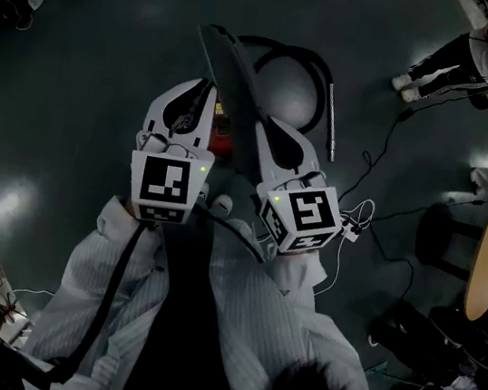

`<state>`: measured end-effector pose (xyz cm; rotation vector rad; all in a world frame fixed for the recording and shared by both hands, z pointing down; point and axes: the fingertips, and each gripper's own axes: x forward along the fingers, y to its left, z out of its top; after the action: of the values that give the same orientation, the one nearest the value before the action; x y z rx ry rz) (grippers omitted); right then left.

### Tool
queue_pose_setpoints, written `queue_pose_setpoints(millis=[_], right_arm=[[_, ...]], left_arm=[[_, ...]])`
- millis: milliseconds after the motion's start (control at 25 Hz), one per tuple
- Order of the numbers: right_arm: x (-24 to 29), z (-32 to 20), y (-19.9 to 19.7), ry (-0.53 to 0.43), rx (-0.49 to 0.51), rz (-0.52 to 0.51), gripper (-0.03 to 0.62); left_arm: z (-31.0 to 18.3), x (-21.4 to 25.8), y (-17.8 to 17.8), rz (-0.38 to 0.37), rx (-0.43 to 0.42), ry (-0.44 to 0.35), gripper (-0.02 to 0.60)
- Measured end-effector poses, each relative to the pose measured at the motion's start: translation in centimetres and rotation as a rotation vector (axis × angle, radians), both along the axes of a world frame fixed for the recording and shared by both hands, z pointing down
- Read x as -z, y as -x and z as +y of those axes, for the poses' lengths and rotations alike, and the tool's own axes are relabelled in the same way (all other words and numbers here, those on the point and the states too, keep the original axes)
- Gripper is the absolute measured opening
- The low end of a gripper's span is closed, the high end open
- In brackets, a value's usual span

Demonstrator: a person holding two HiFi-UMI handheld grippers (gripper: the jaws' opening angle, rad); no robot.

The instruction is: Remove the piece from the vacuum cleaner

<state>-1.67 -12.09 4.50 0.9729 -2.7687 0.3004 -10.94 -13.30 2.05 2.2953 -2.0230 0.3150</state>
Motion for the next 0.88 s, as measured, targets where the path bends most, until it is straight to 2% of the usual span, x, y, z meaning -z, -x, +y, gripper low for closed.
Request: queue_pose_setpoints(millis=[400,880], right_arm=[[0.3,0.0,0.0,-0.006,-0.007,0.008,0.021],[-0.5,-1.2,-2.7,0.004,-0.020,0.012,0.021]], left_arm=[[-0.4,0.9,-0.3,-0.014,-0.024,-0.019,0.026],[-1.9,-0.5,-3.3,-0.030,-0.047,0.005,0.026]])
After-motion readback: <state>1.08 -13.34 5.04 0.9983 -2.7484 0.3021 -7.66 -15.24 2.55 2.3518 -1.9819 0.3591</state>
